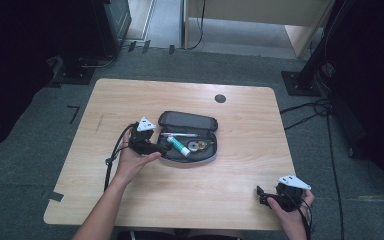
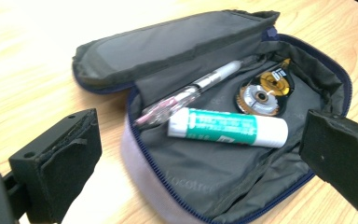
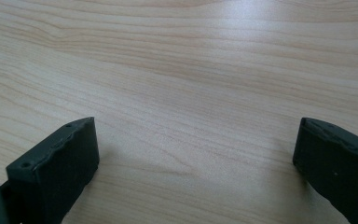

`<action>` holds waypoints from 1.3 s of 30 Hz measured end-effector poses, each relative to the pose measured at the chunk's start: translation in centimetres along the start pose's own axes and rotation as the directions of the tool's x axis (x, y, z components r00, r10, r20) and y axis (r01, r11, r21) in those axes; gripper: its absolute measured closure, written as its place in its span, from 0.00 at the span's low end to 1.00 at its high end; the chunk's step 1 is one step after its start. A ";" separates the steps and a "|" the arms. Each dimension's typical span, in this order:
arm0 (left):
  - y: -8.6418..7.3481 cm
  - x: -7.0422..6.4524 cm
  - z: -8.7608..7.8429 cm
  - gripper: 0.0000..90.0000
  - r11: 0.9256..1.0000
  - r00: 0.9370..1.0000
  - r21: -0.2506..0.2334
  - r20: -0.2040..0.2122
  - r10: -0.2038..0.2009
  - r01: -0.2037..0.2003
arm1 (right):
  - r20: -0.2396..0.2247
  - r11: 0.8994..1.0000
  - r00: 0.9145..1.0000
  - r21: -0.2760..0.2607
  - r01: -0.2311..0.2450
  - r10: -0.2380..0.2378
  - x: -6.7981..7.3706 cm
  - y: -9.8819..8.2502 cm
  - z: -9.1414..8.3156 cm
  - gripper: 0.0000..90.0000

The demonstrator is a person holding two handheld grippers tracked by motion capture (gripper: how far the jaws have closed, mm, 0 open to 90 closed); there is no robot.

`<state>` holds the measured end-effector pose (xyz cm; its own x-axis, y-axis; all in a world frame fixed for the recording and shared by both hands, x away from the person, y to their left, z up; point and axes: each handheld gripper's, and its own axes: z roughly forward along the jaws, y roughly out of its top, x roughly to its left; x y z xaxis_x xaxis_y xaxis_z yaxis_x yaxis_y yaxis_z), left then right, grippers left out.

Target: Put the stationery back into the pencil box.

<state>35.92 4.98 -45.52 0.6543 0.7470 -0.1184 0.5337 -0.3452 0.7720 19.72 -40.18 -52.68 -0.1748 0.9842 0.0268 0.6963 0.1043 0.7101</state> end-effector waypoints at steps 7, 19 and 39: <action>-1.2 1.1 -1.6 0.00 1.000 0.999 -0.009 -0.036 -0.023 0.023 | 0.000 1.000 1.000 0.000 0.000 0.000 0.0 0.0 0.0 0.00; -3.5 2.6 -4.0 0.00 0.997 0.995 -0.032 -0.079 -0.068 0.065 | 0.000 1.000 1.000 0.000 0.000 0.000 0.0 0.0 0.0 0.00; -8.8 4.5 -7.2 0.00 0.991 0.977 -0.027 -0.170 -0.130 0.127 | 0.001 1.000 1.000 0.001 -0.002 0.002 0.0 0.0 0.0 0.00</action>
<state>30.30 15.45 -48.34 0.4787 0.8711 -0.1100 0.5982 -0.2318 0.7671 19.72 -40.16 -52.67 -0.1732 0.9845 0.0277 0.6974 0.1028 0.7093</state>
